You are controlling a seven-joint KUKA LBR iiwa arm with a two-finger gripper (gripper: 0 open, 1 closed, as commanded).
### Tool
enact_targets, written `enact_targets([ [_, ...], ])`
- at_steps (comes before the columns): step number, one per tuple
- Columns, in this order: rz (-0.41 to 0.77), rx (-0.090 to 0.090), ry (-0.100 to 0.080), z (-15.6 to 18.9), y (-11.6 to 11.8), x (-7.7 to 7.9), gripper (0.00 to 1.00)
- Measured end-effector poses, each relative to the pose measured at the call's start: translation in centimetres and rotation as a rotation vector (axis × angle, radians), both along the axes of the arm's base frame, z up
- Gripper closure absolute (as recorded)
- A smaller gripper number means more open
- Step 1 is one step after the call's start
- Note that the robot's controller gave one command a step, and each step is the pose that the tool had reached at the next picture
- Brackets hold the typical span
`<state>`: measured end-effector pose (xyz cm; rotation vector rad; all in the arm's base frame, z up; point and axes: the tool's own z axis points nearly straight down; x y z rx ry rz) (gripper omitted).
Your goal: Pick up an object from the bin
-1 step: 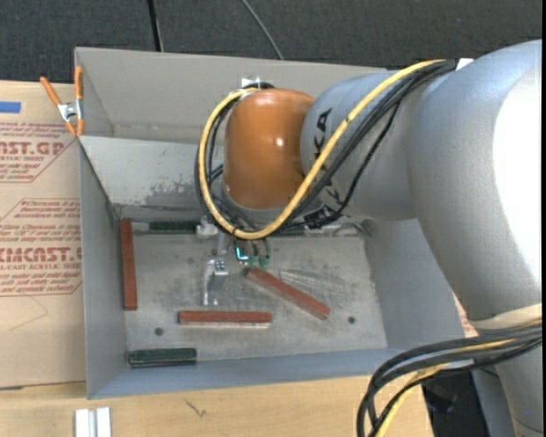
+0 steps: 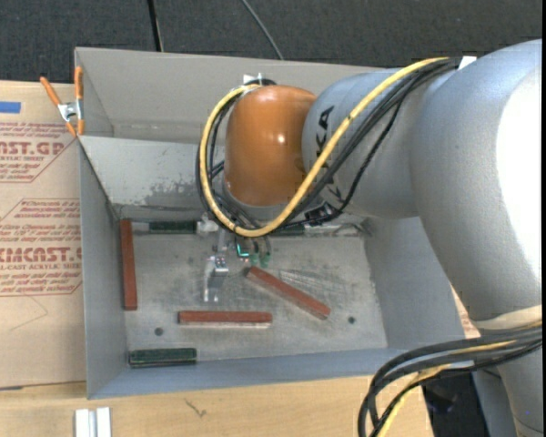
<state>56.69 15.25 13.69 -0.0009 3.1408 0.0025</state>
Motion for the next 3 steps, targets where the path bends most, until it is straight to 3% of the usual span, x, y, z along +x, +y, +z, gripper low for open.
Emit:
enact_targets([
  [1, 0.297, 0.002, -0.011, -6.1, -2.4, -4.6, 1.0],
  [2, 0.297, 0.002, -0.011, -6.1, -2.4, -4.6, 1.0],
  [3, 0.288, 0.001, 0.015, -6.3, -2.2, -1.0, 1.0],
])
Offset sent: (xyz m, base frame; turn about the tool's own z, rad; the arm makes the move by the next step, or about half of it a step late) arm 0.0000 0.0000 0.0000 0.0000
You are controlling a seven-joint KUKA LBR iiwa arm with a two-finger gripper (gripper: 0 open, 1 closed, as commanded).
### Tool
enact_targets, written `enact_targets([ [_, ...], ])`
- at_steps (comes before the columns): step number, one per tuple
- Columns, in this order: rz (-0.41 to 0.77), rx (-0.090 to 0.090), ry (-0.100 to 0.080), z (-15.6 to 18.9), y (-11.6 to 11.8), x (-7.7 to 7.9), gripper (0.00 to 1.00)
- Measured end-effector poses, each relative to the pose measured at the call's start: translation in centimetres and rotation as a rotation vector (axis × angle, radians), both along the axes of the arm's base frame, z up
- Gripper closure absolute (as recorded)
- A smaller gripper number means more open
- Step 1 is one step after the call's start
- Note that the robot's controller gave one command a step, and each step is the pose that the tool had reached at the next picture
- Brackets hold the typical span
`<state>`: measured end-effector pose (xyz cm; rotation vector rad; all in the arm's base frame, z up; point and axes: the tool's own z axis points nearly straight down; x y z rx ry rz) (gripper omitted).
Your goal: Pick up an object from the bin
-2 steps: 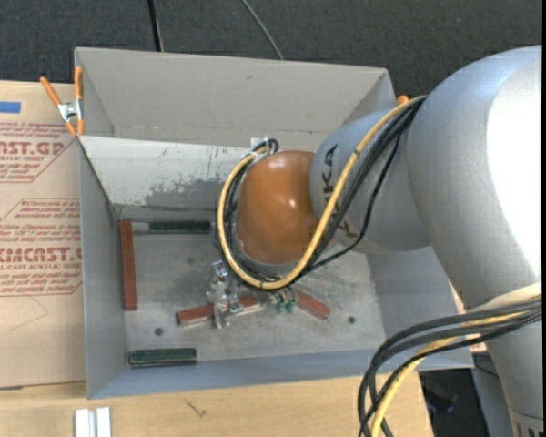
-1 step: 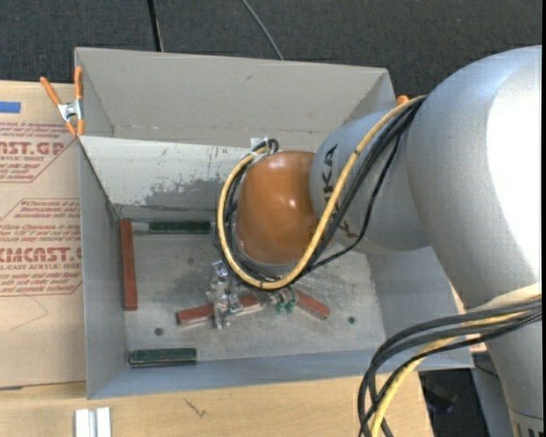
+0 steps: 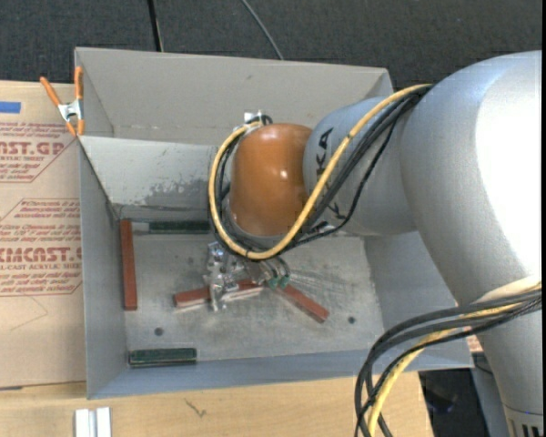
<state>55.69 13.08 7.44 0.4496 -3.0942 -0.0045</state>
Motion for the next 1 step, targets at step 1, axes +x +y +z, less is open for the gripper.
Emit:
enact_targets([
  [1, 0.044, -0.001, -0.014, 20.55, 0.59, -1.9, 1.0],
])
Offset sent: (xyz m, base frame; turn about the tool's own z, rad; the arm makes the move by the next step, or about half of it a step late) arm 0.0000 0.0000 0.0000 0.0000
